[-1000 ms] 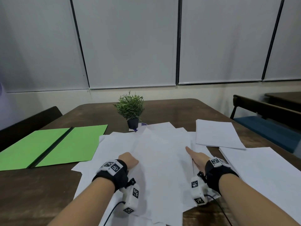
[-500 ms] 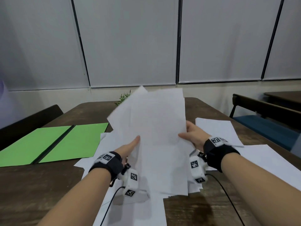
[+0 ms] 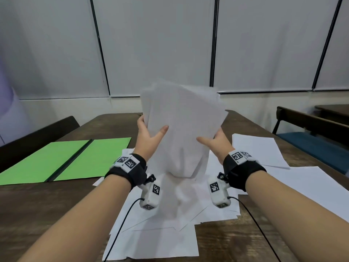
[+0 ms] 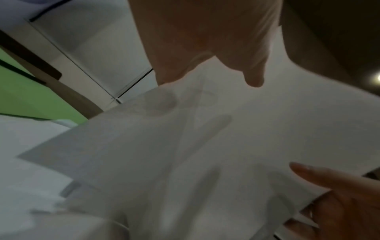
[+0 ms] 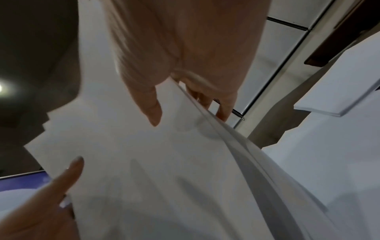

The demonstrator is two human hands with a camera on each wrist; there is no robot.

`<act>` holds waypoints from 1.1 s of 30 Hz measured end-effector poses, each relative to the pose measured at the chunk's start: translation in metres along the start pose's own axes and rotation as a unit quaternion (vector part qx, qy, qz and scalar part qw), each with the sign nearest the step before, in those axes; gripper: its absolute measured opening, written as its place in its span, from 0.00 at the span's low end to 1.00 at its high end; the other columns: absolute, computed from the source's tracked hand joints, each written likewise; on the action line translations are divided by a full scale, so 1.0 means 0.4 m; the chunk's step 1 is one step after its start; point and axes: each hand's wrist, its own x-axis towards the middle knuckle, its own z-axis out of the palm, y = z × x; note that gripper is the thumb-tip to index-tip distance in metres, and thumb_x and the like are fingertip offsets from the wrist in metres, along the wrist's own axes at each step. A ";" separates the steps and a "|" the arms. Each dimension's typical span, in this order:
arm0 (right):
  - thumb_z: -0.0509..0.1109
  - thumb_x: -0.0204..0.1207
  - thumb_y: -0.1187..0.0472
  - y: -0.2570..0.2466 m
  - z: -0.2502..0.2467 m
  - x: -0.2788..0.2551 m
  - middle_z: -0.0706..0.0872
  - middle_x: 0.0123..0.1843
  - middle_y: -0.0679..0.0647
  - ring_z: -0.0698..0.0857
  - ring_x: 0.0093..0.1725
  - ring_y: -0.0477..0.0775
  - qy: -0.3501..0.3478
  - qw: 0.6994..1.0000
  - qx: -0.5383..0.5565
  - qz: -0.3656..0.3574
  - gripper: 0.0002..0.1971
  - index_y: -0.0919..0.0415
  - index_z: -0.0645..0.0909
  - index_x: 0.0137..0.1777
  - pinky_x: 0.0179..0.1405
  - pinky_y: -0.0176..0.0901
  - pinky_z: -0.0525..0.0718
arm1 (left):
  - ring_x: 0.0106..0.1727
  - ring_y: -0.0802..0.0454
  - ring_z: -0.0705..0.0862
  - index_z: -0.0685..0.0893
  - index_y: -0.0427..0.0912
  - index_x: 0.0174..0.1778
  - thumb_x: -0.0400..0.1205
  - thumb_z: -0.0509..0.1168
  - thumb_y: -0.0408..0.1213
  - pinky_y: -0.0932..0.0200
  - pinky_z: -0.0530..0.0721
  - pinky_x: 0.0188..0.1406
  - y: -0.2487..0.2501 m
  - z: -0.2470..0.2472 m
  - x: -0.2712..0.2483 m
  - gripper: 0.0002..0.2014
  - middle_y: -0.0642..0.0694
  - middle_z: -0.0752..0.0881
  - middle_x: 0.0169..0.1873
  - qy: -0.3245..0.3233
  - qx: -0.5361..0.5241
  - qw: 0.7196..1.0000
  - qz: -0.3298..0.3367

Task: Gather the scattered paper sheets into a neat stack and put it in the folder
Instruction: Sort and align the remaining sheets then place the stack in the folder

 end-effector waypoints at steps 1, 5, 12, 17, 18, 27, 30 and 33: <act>0.74 0.71 0.73 0.004 0.001 0.001 0.86 0.61 0.58 0.85 0.61 0.56 0.014 1.000 0.007 0.001 0.29 0.63 0.71 0.71 0.67 0.56 0.81 | 0.67 0.59 0.79 0.60 0.47 0.75 0.77 0.72 0.46 0.59 0.76 0.67 0.001 -0.002 -0.003 0.35 0.52 0.78 0.68 0.002 0.012 1.000 0.022; 0.73 0.60 0.70 -0.041 0.004 0.017 0.87 0.57 0.60 0.87 0.56 0.59 0.035 0.997 0.072 -0.023 0.30 0.62 0.75 0.65 0.60 0.56 0.86 | 0.68 0.63 0.75 0.65 0.51 0.79 0.81 0.67 0.41 0.61 0.72 0.71 0.021 -0.009 0.028 0.30 0.53 0.77 0.67 0.034 0.083 0.990 0.113; 0.75 0.67 0.73 -0.008 -0.001 0.025 0.84 0.64 0.61 0.85 0.62 0.61 -0.025 0.997 0.067 0.020 0.32 0.59 0.70 0.70 0.65 0.62 0.82 | 0.73 0.68 0.70 0.57 0.48 0.83 0.79 0.69 0.49 0.59 0.68 0.76 -0.057 -0.038 0.009 0.39 0.57 0.67 0.77 0.000 -0.008 1.000 -0.015; 0.70 0.59 0.69 0.046 0.024 -0.001 0.86 0.61 0.62 0.87 0.60 0.62 -0.033 0.997 0.054 0.039 0.35 0.61 0.73 0.71 0.63 0.64 0.83 | 0.54 0.57 0.82 0.75 0.41 0.61 0.84 0.64 0.37 0.70 0.79 0.52 -0.087 -0.022 -0.043 0.11 0.55 0.83 0.51 0.047 0.018 0.998 -0.045; 0.70 0.59 0.69 0.040 0.029 0.002 0.87 0.61 0.62 0.87 0.60 0.63 -0.020 0.997 0.063 0.028 0.33 0.61 0.74 0.70 0.63 0.64 0.83 | 0.51 0.59 0.83 0.74 0.42 0.58 0.84 0.63 0.34 0.72 0.78 0.48 -0.080 -0.020 -0.038 0.08 0.56 0.83 0.48 0.072 0.013 0.997 -0.029; 0.80 0.70 0.57 0.101 0.041 0.005 0.90 0.56 0.54 0.89 0.56 0.55 0.029 0.997 0.057 0.036 0.22 0.60 0.82 0.62 0.61 0.55 0.85 | 0.62 0.54 0.80 0.67 0.42 0.67 0.85 0.60 0.46 0.58 0.76 0.65 -0.107 -0.011 -0.058 0.18 0.52 0.80 0.59 0.035 -0.003 0.996 -0.076; 0.79 0.71 0.63 0.151 0.042 -0.008 0.90 0.55 0.57 0.89 0.54 0.58 0.016 0.997 0.021 0.078 0.14 0.58 0.83 0.56 0.61 0.56 0.84 | 0.61 0.49 0.80 0.68 0.44 0.61 0.86 0.59 0.44 0.49 0.77 0.66 -0.133 -0.006 -0.072 0.12 0.50 0.81 0.56 0.023 0.051 0.993 -0.108; 0.78 0.71 0.66 0.141 0.029 0.001 0.89 0.51 0.56 0.89 0.50 0.57 0.046 0.997 0.001 0.062 0.13 0.58 0.82 0.54 0.56 0.51 0.86 | 0.56 0.48 0.81 0.70 0.42 0.58 0.86 0.60 0.40 0.52 0.79 0.59 -0.112 -0.003 -0.065 0.09 0.50 0.82 0.50 0.037 0.053 0.992 -0.104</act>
